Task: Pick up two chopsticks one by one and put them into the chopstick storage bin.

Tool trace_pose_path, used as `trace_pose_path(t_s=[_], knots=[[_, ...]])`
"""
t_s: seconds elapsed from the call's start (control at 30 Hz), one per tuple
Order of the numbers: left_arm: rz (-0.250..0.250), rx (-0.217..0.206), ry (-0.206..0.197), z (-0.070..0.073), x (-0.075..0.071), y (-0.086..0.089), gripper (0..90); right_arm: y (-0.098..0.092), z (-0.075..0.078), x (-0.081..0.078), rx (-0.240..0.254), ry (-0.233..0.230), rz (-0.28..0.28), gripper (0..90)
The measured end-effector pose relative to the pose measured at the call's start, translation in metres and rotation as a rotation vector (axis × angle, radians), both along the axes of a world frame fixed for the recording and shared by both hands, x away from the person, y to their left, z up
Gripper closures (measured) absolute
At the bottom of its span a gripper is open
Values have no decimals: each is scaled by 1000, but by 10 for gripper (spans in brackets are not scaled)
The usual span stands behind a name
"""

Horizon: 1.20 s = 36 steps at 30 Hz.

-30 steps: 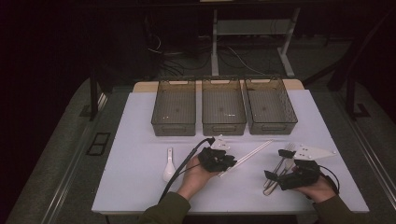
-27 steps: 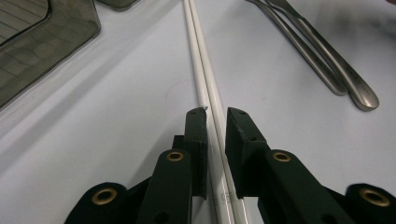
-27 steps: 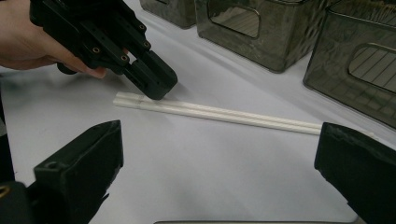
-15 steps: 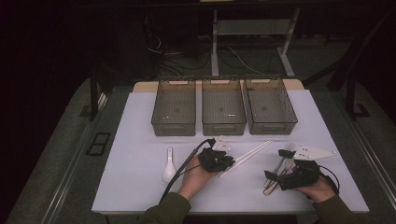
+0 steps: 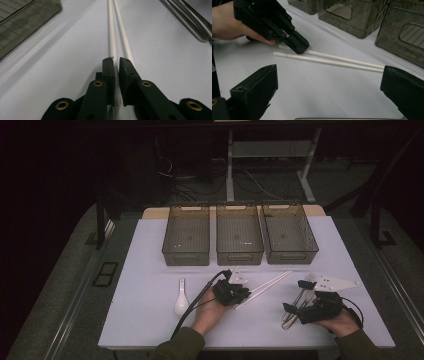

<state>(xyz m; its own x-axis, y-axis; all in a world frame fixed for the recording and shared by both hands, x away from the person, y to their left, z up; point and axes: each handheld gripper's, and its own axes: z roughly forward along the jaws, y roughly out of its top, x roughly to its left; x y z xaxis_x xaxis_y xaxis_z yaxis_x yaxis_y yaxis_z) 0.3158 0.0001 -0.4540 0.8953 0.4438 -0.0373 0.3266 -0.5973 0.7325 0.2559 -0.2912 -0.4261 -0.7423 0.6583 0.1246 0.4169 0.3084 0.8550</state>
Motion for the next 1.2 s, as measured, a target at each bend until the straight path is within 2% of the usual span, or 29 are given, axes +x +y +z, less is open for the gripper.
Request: trace_pose_path(t_s=[0.17,0.37,0.43,0.47,0.5,0.83,1.0,1.03,1.2], knots=[[18,5,-7,0,-3,-1,831,0,0,0,1,-1,0,14],[12,18,-22,1,-2,-1,834,0,0,-1,1,-1,2,14],[20,10,-15,3,-3,0,835,0,0,-1,2,-1,3,14],[34,-10,-7,3,-3,0,835,0,0,-1,2,-1,3,14],[24,2,-16,5,-2,2,835,0,0,-1,2,-1,3,14],[27,-66,-3,20,-4,12,835,1,-1,0,-5,-10,1,14],[11,-75,1,29,-5,19,835,1,-3,2,-16,-4,-3,14],[18,-91,4,31,-6,20,835,1,-4,2,-16,-5,-4,14],[1,-96,2,40,-9,29,835,0,-3,3,-13,-1,-13,14]])
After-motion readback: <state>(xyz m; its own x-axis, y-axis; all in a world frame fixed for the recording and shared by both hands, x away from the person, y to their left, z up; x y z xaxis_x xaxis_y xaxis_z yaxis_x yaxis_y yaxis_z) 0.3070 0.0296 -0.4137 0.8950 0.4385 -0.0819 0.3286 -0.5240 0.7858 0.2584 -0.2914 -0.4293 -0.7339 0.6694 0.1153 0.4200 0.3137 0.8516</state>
